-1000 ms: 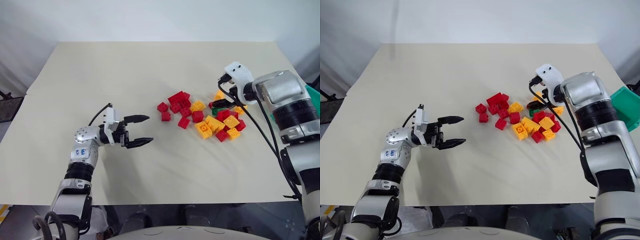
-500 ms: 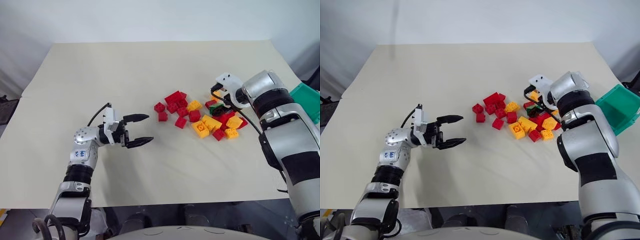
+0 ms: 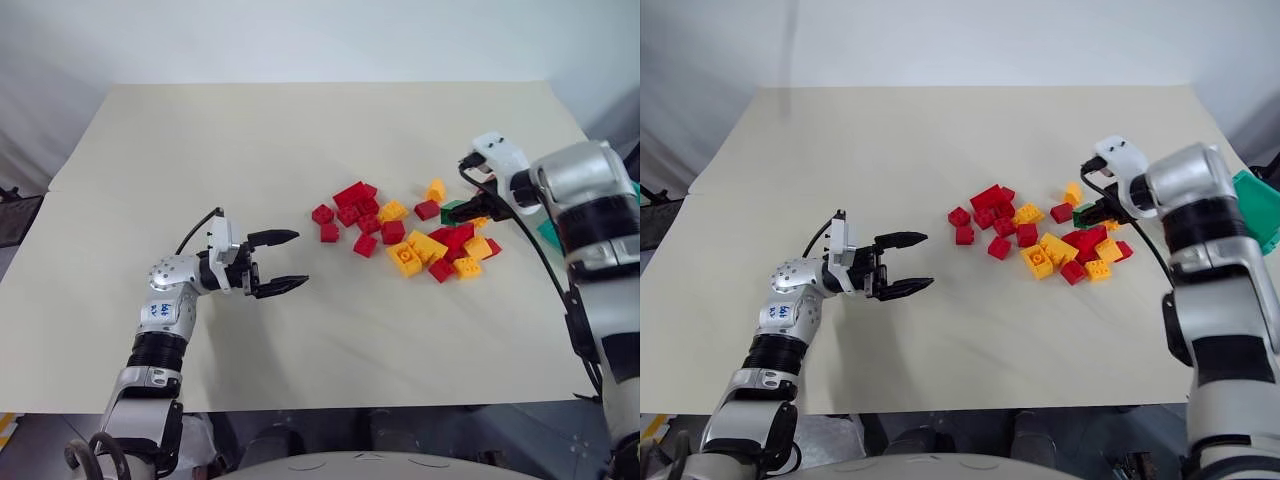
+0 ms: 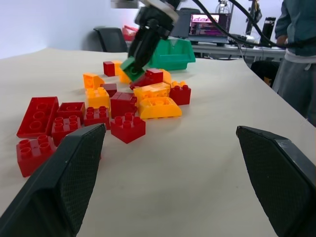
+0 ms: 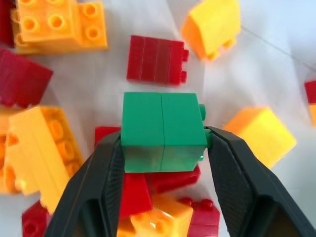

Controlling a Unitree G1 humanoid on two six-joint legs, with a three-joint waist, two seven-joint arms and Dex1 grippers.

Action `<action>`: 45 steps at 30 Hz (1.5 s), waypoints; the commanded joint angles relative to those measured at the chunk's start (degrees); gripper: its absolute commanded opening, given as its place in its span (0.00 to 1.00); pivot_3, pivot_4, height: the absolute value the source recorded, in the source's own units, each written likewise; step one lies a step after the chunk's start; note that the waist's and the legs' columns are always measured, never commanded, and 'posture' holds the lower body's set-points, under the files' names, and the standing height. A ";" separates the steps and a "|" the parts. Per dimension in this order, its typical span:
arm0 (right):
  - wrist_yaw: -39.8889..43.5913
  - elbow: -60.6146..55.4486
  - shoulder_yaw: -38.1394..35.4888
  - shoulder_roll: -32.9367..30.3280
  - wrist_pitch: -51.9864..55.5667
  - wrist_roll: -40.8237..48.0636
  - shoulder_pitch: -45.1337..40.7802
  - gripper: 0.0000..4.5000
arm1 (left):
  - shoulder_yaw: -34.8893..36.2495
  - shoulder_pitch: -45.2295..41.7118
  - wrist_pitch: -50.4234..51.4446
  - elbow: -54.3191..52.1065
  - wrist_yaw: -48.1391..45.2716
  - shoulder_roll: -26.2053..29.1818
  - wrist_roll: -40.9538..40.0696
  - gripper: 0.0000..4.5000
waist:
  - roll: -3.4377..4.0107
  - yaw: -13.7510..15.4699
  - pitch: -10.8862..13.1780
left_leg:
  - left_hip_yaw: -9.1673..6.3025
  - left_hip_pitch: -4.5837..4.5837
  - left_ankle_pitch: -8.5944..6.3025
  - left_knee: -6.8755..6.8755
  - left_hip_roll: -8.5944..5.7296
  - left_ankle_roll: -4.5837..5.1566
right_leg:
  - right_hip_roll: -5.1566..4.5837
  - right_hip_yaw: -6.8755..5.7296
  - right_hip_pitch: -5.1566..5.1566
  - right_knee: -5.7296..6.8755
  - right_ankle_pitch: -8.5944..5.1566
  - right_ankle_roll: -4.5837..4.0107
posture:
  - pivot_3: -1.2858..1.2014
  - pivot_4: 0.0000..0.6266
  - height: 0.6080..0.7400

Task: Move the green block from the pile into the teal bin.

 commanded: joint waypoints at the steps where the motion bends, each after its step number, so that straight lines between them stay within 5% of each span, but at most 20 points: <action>1: -2.32 -19.38 -10.99 -7.50 2.81 2.92 9.47 0.47 | -2.11 -2.27 1.45 -2.98 1.39 -1.02 1.09 1.00 | 0.00 1.03 0.00 | 0.04 0.00 0.00 0.00 0.00 -0.01 | 0.01 -0.02 0.01 -0.01 0.00 0.00 | 0.52 0.24 1.00; 5: -6.67 -31.76 -22.66 -11.73 2.45 4.54 22.36 0.47 | -4.28 -4.81 2.40 -3.35 3.60 -3.11 2.61 1.00 | 0.00 1.25 0.00 | 0.22 0.05 -0.02 0.04 0.00 -0.03 | 0.02 -0.03 0.07 -0.02 0.00 0.01 | 0.52 0.24 1.00; 11: -14.64 -34.62 -34.88 -14.78 -4.05 2.10 37.74 0.47 | -8.06 -12.90 6.15 0.51 9.75 -7.91 7.36 1.00 | 0.00 2.36 -0.01 | 0.42 0.10 0.00 0.21 -0.02 -0.02 | 0.04 0.02 0.19 0.06 0.03 0.04 | 0.52 0.24 1.00; 22: -32.09 -9.24 -29.61 -12.53 -24.20 -1.22 30.04 0.47 | -10.73 -21.09 6.82 6.85 15.94 -16.97 10.89 1.00 | 0.06 2.15 -0.04 | 0.59 0.18 0.03 0.08 0.00 0.00 | 0.09 0.14 0.17 -0.01 0.04 0.07 | 0.52 0.24 1.00; 23: -32.45 -6.90 -28.79 -12.56 -25.25 -1.22 29.02 0.63 | -10.69 -21.49 6.80 7.30 16.05 -17.26 10.97 1.00 | 0.06 2.12 -0.04 | 0.60 0.19 0.03 0.08 -0.01 0.00 | 0.10 0.14 0.17 -0.01 0.04 0.07 | 0.52 0.24 1.00; 26: -33.33 -1.50 -25.67 -12.54 -28.84 -2.11 26.54 0.84 | -11.00 -22.53 6.72 8.23 18.00 -17.30 12.57 1.00 | 0.07 2.09 -0.04 | 0.61 0.18 0.04 0.06 0.01 0.02 | 0.10 0.14 0.17 -0.04 0.04 0.07 | 0.52 0.24 1.00; 29: -32.75 -2.57 -25.29 -12.73 -28.79 -1.06 25.95 0.99 | -10.22 -22.80 8.13 7.96 19.15 -16.59 12.71 1.00 | 0.09 2.22 -0.04 | 0.60 0.15 0.06 0.05 0.01 0.05 | 0.08 0.14 0.17 -0.04 0.04 0.07 | 0.52 0.24 1.00; 35: -28.07 -12.29 -26.79 -12.61 -28.00 3.40 27.90 0.99 | -9.49 -20.91 10.71 4.15 16.54 -14.52 10.69 1.00 | 0.11 2.26 -0.04 | 0.55 0.12 0.06 0.06 0.01 0.05 | 0.08 0.12 0.16 -0.06 0.04 0.08 | 0.52 0.24 1.00; 39: -14.75 -28.61 -27.90 -11.23 -25.04 15.77 32.87 0.99 | -7.50 -15.45 18.26 -4.43 13.60 -9.56 6.55 1.00 | 0.12 2.10 -0.04 | 0.42 0.15 0.05 0.04 0.08 0.03 | 0.13 0.11 0.14 -0.05 0.04 0.07 | 0.52 0.24 1.00; 45: -0.99 -38.44 -29.57 -12.03 -26.03 26.95 41.78 0.99 | -3.71 -7.49 22.89 -14.41 11.51 -0.83 2.68 1.00 | 0.11 2.61 -0.03 | 0.28 0.14 0.05 0.18 0.05 0.00 | 0.14 0.14 0.19 -0.02 0.05 0.08 | 0.52 0.24 1.00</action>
